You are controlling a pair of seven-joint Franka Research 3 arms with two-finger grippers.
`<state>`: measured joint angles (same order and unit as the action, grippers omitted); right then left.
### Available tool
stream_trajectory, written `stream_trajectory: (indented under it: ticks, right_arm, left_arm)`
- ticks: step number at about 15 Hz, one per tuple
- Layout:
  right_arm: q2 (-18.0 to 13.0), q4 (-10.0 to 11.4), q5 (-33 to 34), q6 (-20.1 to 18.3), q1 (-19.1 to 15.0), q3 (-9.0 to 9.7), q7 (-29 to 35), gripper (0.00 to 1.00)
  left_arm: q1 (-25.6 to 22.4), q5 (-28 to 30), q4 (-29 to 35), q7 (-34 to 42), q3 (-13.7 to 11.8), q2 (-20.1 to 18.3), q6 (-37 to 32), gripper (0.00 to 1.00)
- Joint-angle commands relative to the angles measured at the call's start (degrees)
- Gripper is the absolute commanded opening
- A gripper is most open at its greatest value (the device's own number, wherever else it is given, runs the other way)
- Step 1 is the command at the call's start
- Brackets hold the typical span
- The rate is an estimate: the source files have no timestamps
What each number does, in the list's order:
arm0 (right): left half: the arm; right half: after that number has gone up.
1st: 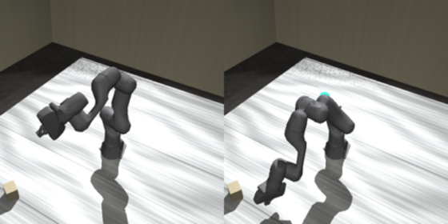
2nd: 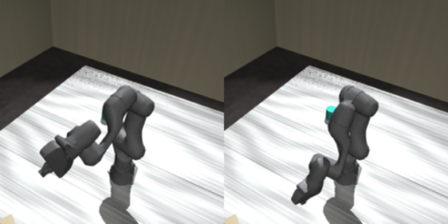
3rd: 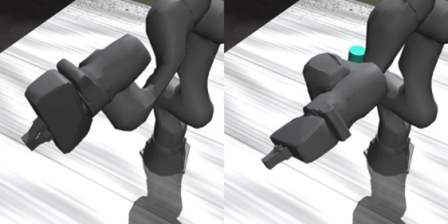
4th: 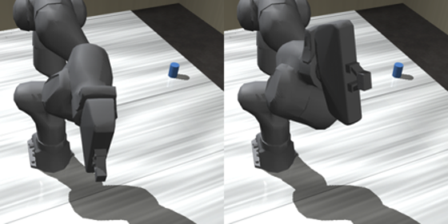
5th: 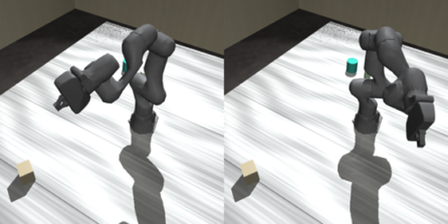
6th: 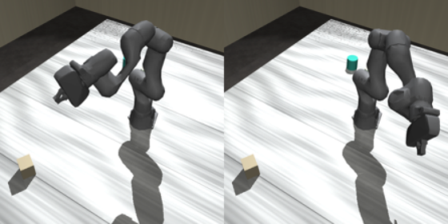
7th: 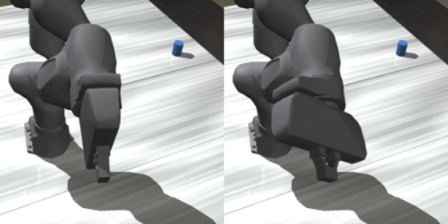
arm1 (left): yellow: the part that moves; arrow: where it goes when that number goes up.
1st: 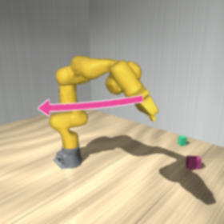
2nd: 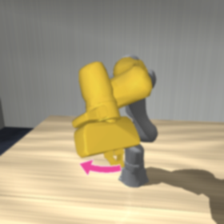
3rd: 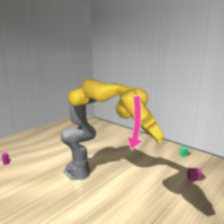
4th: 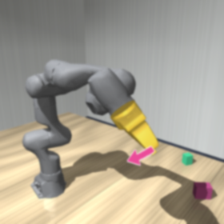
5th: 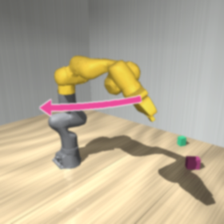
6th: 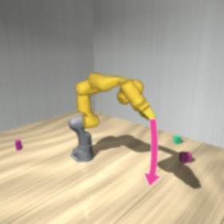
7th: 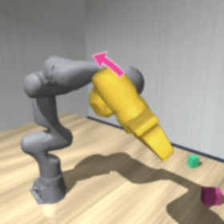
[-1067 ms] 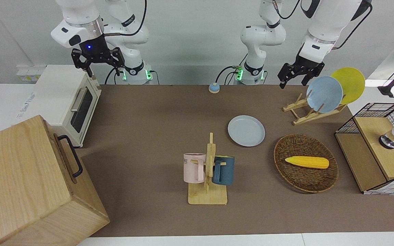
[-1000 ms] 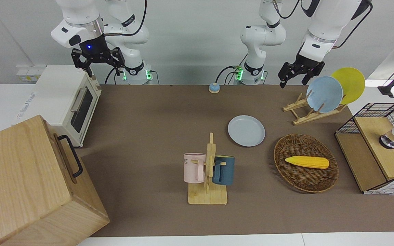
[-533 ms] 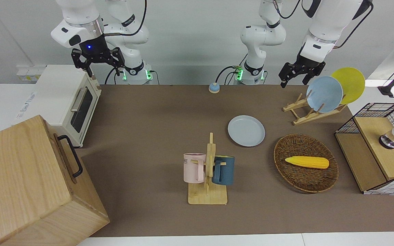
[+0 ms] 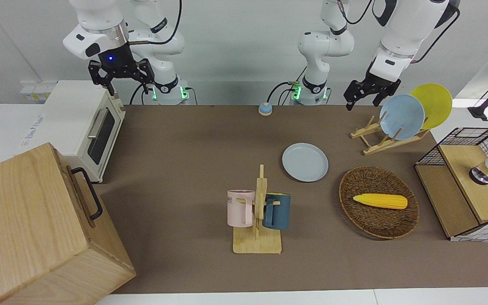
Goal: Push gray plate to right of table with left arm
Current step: 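Move the left gripper down beside the near edge of the gray plate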
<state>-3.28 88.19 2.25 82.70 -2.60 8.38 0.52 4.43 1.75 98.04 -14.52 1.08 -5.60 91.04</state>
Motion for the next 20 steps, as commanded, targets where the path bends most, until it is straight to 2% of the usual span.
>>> stream_trajectory:
  ticks: [1,2,8,12,14,20]
  right_arm:
    - [-0.4,0.2,-0.1,-0.1,-0.4,0.06,-1.1,0.996]
    - [-0.4,0.2,-0.1,-0.1,-0.4,0.06,-1.1,0.996]
    - [-0.4,0.2,-0.1,-0.1,-0.4,0.06,-1.1,0.996]
    - [-0.4,0.2,-0.1,-0.1,-0.4,0.06,-1.1,0.996]
    - [-0.4,0.2,-0.1,-0.1,-0.4,0.14,-1.1,0.996]
    - [-0.4,0.2,-0.1,-0.1,-0.4,0.06,-1.1,0.996]
  left_arm:
    - [0.8,-1.2,4.9,-0.2,-0.5,-0.2,1.9,0.99]
    - [0.8,-0.9,7.8,-0.2,-0.5,-0.2,4.5,0.99]
    - [0.8,-0.1,16.0,-0.2,-0.2,0.2,14.0,0.99]
    - [0.9,0.6,20.7,-0.2,0.1,1.8,19.9,0.99]
    - [0.9,2.3,22.4,-0.2,0.1,2.7,21.3,0.99]
    - [1.0,2.5,28.7,0.4,1.1,3.7,26.9,0.99]
